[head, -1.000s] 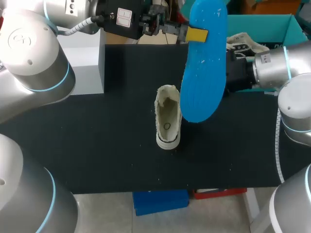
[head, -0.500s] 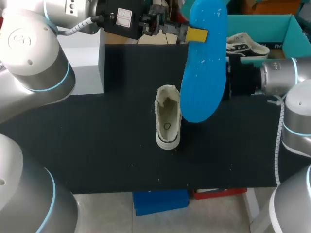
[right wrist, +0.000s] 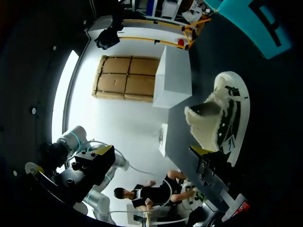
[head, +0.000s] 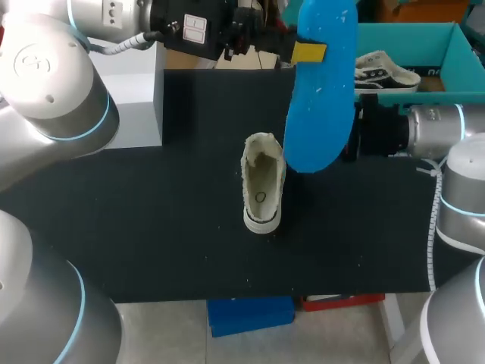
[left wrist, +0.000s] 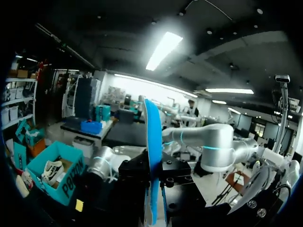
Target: Take the shoe out of the shoebox, open the shoe tongue, remove and reinsert the insole, then place the shoe into the shoebox
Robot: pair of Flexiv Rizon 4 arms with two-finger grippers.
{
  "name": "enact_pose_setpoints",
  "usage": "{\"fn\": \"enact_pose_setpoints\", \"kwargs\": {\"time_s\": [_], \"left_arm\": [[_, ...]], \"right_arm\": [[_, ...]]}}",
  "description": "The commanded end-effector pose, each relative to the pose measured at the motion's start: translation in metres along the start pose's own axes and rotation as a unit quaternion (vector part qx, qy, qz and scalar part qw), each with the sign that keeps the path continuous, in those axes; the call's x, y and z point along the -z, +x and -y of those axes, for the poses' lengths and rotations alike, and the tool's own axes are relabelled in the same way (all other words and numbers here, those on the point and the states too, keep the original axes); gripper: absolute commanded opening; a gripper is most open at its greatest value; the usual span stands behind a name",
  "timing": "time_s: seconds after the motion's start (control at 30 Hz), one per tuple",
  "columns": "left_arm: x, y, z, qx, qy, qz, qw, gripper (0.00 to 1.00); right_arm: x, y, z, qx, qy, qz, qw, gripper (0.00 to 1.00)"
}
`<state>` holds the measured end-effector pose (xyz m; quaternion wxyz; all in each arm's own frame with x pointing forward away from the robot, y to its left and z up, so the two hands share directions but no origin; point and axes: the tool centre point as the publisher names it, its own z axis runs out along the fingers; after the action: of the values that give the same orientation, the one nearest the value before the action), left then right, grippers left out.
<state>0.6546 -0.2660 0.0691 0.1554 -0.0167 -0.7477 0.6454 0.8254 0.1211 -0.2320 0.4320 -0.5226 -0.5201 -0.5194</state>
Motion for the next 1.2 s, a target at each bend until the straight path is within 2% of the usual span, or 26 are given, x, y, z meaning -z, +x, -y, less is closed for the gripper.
{"fn": "enact_pose_setpoints", "kwargs": {"time_s": [0.03,0.17,0.27,0.4,0.53,1.17,1.2], "left_arm": [[-0.006,-0.011,-0.019,-0.018,0.022,-0.014,1.000,0.00],[-0.007,-0.017,-0.045,-0.036,0.023,-0.019,0.999,0.00],[-0.011,-0.023,-0.065,-0.070,-0.004,0.004,0.998,0.00],[-0.013,-0.030,-0.087,-0.085,-0.014,0.022,0.996,0.00],[-0.014,-0.033,-0.104,-0.065,-0.003,0.022,0.998,0.00],[-0.014,-0.033,-0.104,-0.065,-0.003,0.022,0.998,0.00],[-0.015,-0.014,-0.112,-0.103,-0.001,0.026,0.994,0.00]], "right_arm": [[-0.001,0.000,0.000,0.000,-0.001,0.001,1.000,1.00],[-0.001,0.000,0.000,0.000,-0.001,0.001,1.000,1.00],[-0.001,0.000,0.000,0.000,-0.001,0.001,1.000,1.00],[-0.001,0.000,0.000,0.000,-0.001,0.001,1.000,1.00],[-0.001,0.000,0.000,0.000,-0.001,0.001,1.000,1.00],[-0.001,0.000,0.000,0.000,-0.001,0.001,1.000,1.00],[-0.001,0.000,0.000,0.000,-0.001,0.001,1.000,1.00]]}}
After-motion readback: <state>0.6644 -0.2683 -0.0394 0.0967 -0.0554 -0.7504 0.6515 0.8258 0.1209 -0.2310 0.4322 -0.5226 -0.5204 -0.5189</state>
